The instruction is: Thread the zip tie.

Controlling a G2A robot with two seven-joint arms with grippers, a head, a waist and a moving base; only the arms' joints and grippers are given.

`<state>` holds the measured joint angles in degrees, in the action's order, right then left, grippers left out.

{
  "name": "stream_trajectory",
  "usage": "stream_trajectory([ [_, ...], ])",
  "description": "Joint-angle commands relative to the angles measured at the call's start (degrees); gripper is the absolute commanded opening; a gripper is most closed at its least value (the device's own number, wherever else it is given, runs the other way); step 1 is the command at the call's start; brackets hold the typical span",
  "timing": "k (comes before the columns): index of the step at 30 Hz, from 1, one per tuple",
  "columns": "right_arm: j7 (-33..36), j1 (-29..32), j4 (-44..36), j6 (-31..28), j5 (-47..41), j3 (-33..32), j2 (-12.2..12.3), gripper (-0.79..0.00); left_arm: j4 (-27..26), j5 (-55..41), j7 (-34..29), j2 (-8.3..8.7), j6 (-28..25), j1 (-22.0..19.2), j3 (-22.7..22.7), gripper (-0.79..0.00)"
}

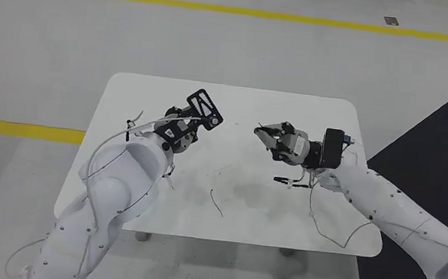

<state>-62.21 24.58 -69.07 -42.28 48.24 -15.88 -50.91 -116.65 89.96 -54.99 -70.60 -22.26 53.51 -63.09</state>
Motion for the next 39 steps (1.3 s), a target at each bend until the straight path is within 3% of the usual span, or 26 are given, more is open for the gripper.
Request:
stream_trajectory([
  [1,9.14,1.82,-0.31,-8.96,-17.14,-3.34,0.87,-0.785,0.00,0.00,0.00,0.00,0.00,0.00,0.00,-0.785],
  [3,15.92,4.04,0.30,-15.72,-27.49,-6.90,1.45,-0.785,0.00,0.00,0.00,0.00,0.00,0.00,0.00,-0.785],
  [6,18.56,6.33,-3.34,-15.72,-37.70,-6.34,2.07,-0.785,0.00,0.00,0.00,0.00,0.00,0.00,0.00,-0.785],
  [10,33.04,6.90,-8.23,-15.72,-56.33,-6.07,3.50,-0.785,0.00,0.00,0.00,0.00,0.00,0.00,0.00,-0.785],
  [19,34.62,6.74,-8.27,-15.72,-57.66,-6.35,3.67,-0.785,0.00,0.00,0.00,0.00,0.00,0.00,0.00,-0.785],
  [21,34.59,7.59,-8.52,-12.99,-59.07,-7.24,3.52,-0.785,0.00,0.00,0.00,0.00,0.00,0.00,0.00,-0.785],
  [31,42.13,10.36,-9.49,-6.39,-68.93,-10.31,1.17,-0.785,-3.71,19.85,11.38,0.65,0.05,5.00,3.93,-0.785],
  [39,42.45,10.86,-9.63,-5.03,-68.51,-11.00,1.14,-0.785,-4.06,21.00,12.42,0.71,-0.86,5.38,4.55,-0.785],
])
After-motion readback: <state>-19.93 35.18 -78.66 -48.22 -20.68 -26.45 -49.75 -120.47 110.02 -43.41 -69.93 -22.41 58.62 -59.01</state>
